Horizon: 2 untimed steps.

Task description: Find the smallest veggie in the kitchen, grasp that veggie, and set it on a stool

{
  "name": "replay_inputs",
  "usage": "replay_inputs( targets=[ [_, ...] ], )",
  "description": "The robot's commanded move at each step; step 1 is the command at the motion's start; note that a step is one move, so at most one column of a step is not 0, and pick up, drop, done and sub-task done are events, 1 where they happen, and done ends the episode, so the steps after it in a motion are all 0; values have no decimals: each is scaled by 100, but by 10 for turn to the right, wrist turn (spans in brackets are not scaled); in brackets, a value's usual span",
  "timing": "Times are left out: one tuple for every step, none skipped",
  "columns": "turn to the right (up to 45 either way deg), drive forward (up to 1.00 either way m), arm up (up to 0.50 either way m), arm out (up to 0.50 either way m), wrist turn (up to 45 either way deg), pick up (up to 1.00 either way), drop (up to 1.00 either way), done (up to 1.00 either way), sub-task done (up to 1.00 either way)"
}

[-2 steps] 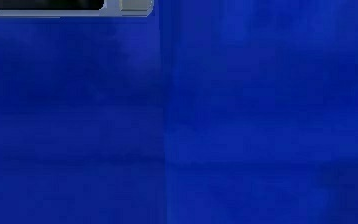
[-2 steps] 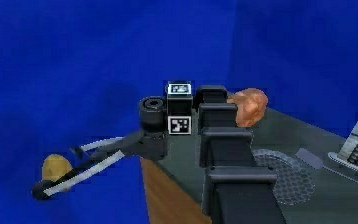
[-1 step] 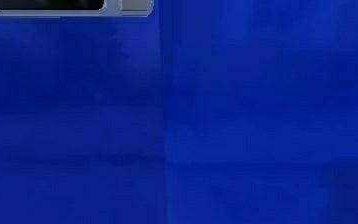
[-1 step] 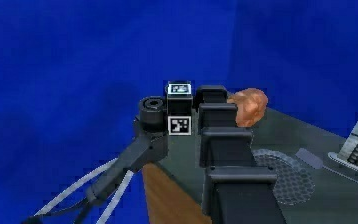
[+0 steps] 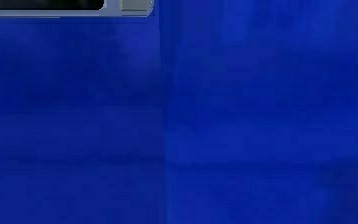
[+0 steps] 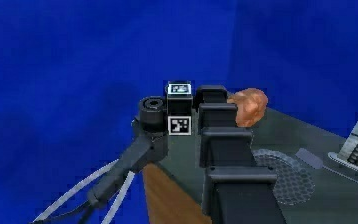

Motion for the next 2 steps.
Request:
replay_inputs(
  targets=[
    [0, 0, 0, -14, 0, 0, 0, 0, 0],
    [-450, 0, 0, 0, 0, 0, 0, 0, 0]
  ],
)
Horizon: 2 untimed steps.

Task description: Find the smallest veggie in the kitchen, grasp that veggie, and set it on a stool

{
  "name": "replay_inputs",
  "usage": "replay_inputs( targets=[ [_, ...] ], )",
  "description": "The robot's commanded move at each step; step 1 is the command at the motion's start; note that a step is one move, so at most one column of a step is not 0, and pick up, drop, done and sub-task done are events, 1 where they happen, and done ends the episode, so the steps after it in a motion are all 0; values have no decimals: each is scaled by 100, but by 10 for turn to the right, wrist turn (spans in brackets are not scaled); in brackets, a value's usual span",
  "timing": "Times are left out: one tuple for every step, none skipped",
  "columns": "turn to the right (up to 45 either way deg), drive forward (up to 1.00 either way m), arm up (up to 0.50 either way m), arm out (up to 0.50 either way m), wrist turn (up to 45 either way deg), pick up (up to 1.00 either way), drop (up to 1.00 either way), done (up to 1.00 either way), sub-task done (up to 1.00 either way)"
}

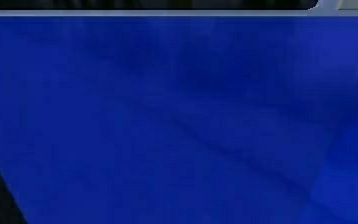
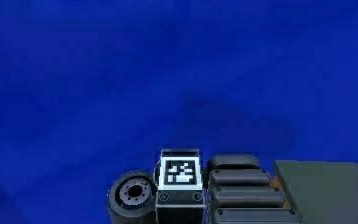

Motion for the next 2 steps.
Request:
replay_inputs(
  targets=[
    [-450, 0, 0, 0, 0, 0, 0, 0, 0],
    [-390, 0, 0, 0, 0, 0, 0, 0, 0]
  ],
)
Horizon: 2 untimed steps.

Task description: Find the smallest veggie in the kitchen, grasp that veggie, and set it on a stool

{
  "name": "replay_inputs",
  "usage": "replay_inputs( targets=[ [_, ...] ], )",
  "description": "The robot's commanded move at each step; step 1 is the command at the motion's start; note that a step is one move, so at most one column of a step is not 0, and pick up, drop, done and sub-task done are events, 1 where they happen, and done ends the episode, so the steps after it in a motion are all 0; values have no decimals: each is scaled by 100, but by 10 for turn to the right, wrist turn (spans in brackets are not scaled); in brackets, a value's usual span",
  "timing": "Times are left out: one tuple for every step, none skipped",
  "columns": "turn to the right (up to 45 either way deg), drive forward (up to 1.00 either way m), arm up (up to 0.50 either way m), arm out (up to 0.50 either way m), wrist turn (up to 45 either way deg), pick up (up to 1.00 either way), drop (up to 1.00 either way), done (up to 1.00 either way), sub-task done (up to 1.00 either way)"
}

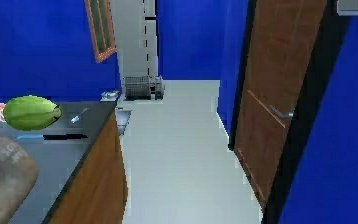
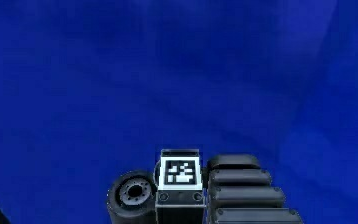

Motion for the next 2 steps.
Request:
replay_inputs(
  targets=[
    [0, 100, 0, 0, 0, 0, 0, 0, 0],
    [-60, 0, 0, 0, 0, 0, 0, 0, 0]
  ],
)
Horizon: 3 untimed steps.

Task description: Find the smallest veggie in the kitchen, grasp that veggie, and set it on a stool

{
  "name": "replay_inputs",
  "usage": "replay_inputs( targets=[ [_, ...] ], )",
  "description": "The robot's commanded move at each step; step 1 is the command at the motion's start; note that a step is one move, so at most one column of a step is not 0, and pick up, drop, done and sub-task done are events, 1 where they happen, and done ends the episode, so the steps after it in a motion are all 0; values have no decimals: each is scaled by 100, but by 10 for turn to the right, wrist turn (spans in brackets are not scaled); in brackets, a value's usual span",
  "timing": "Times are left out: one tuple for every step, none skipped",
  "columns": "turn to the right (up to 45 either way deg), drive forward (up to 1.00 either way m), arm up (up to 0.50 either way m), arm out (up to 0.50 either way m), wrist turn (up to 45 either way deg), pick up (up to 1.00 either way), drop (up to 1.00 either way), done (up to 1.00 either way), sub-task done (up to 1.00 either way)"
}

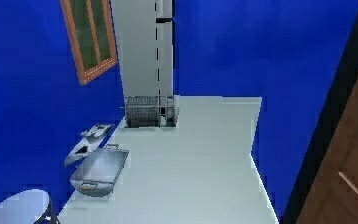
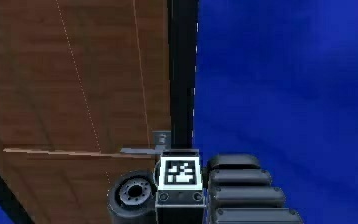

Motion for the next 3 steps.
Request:
replay_inputs(
  targets=[
    [0, 40, 0, 0, 0, 0, 0, 0, 0],
    [-210, 0, 0, 0, 0, 0, 0, 0, 0],
    [0, 45, 0, 0, 0, 0, 0, 0, 0]
  ],
)
